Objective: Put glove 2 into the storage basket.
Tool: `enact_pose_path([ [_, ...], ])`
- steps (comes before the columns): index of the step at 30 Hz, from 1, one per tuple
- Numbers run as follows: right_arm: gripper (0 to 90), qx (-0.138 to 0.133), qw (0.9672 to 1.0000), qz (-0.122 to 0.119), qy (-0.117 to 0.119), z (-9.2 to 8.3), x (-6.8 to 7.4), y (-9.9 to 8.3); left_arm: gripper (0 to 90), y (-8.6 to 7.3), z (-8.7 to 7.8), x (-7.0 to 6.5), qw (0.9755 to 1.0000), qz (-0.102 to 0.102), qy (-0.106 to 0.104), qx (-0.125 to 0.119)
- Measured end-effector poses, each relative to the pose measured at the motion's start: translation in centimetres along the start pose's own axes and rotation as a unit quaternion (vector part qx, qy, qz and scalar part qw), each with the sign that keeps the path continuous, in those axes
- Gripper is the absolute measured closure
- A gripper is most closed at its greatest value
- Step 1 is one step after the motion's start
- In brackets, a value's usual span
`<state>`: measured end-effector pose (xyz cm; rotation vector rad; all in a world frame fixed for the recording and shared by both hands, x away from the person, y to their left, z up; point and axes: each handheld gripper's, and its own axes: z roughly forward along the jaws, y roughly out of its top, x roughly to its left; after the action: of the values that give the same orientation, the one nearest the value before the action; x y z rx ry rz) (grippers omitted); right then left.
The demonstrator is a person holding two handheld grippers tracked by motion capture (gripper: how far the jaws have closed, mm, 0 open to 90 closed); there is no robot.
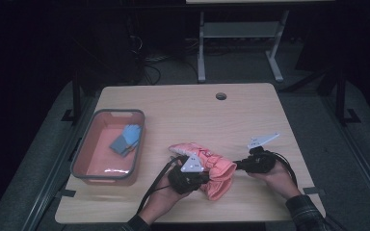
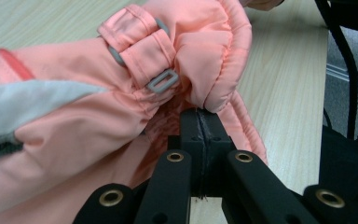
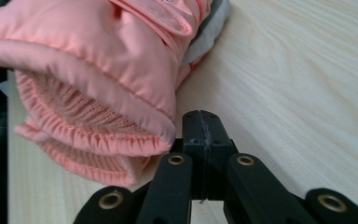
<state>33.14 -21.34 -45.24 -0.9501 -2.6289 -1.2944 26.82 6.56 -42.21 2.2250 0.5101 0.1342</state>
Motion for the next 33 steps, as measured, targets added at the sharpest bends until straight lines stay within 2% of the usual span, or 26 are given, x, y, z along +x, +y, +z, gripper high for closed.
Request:
enact_pose_path([
  [2, 89.8, -0.006, 1.0, -0.001, 0.005, -0.1, 0.1, 0.1, 89.3, 0.0, -0.2, 0.1, 1.0, 0.003, 0.0, -0.001],
  [3, 89.8, -0.007, 0.9999, -0.001, 0.008, -0.2, 0.2, 0.1, 89.2, 0.0, -0.3, 0.1, 1.0, -0.003, 0.001, -0.007],
  [9, 89.8, -0.021, 0.9994, -0.014, 0.024, -0.5, 1.3, 0.6, 88.7, -0.5, -1.5, 0.2, 0.9999, -0.008, -0.001, -0.01],
  [17, 89.4, -0.002, 0.9992, -0.027, 0.031, 0.2, 2.0, 0.5, 87.1, -2.0, -1.8, -0.2, 0.9999, -0.006, -0.003, 0.014],
  [19, 89.4, 0.003, 0.9993, -0.028, 0.023, 0.2, 2.0, 0.4, 87.1, -2.3, -2.1, 0.0, 0.9998, -0.011, 0.002, 0.017],
  [22, 89.5, 0.015, 0.9995, -0.028, 0.005, 0.8, 1.7, 0.1, 87.3, -3.0, -2.3, 0.8, 0.9986, -0.015, 0.028, 0.042],
  [23, 89.4, 0.023, 0.9993, -0.029, 0.004, 1.0, 1.6, 0.0, 87.2, -3.4, -2.1, 1.6, 0.9977, -0.028, 0.037, 0.05],
  [28, 89.5, 0.041, 0.9982, -0.04, 0.018, 2.2, 2.3, -0.2, 87.2, -3.7, -1.5, 3.5, 0.9961, -0.05, 0.042, 0.058],
  [33, 89.7, 0.044, 0.9973, -0.047, 0.035, 2.7, 3.5, -0.5, 86.9, -3.1, -1.1, 4.4, 0.996, -0.048, 0.048, 0.058],
])
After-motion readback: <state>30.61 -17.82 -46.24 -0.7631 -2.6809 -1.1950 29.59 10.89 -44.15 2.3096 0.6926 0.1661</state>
